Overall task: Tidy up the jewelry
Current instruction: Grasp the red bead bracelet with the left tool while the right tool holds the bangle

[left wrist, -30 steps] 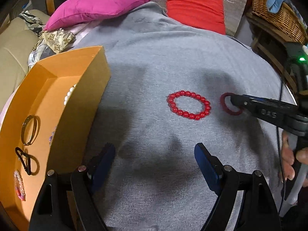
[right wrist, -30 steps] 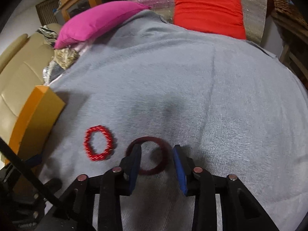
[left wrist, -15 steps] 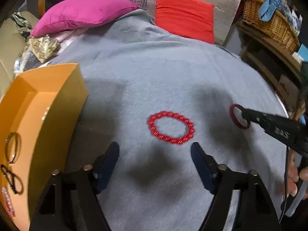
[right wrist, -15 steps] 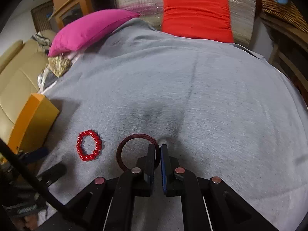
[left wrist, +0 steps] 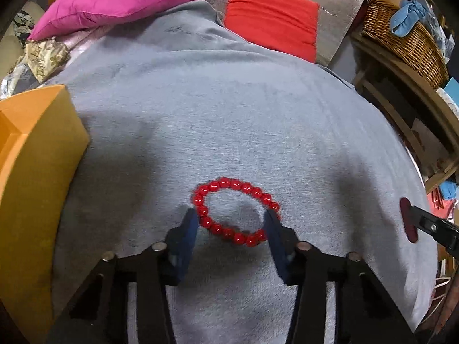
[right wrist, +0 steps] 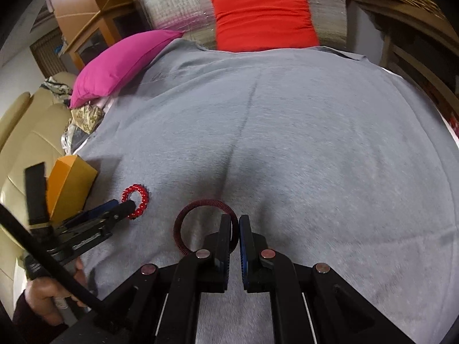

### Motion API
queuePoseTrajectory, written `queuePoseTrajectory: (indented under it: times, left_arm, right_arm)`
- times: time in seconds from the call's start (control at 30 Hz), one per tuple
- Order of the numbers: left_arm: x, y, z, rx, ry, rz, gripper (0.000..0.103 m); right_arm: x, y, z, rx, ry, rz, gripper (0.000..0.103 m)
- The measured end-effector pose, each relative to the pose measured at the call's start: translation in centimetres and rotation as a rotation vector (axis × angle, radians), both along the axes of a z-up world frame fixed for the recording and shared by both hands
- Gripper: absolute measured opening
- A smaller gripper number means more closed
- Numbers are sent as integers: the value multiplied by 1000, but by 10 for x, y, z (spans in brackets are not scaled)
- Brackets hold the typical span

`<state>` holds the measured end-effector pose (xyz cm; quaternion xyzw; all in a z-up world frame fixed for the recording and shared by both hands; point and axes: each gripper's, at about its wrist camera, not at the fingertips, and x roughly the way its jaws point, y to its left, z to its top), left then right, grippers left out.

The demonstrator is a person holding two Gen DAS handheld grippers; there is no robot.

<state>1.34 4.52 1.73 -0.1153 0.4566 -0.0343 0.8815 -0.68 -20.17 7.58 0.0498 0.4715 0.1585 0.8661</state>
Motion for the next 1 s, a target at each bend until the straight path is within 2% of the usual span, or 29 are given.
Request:
queuePoseTrajectory:
  times: [0.07,0.13,0.17,0.33,0.53,0.57,0.6,0.67,0.7,0.9,0.93,1.0]
  left_arm:
    - [6,0,-1,-1,5,1,41]
    - [10,0,-3,0,3,-3,33]
    - [12,-1,-4,12,9,-5,25]
    - [11,-6,-2,0,1,-36,12]
    - [12,-17,0,7,16,-57,14]
    - [13,-17,0,13,21,-51,20]
    - [13,-18,0,23,19,-50,30]
    - [15,-20,-1,55,20,-44,45]
    - [15,-21,-2,60,19,-39,47]
    - [15,-23,-3,63,6,-30,46]
    - [15,-26,-3,66,2,-33,44]
    - [11,-27,-2,75,-9,-52,26]
  right_arm:
    - [-7,-6,4,21,-2,-13,6]
    - [-14,-10,6,30,0,-24,6]
    - [-16,-11,6,34,2,-29,6]
    - [-15,-14,3,41,19,-30,6]
    - [-8,-21,0,54,44,-50,6]
    - [-7,-21,0,50,41,-50,6]
    - [-7,-21,0,49,42,-50,6]
    - [-7,-23,-1,51,49,-52,6]
    - [-7,-24,-2,49,51,-54,6]
    - [-7,-26,-2,50,53,-55,6]
    - [-8,-27,-2,51,52,-54,6]
    - [-9,-26,-2,50,50,-53,6]
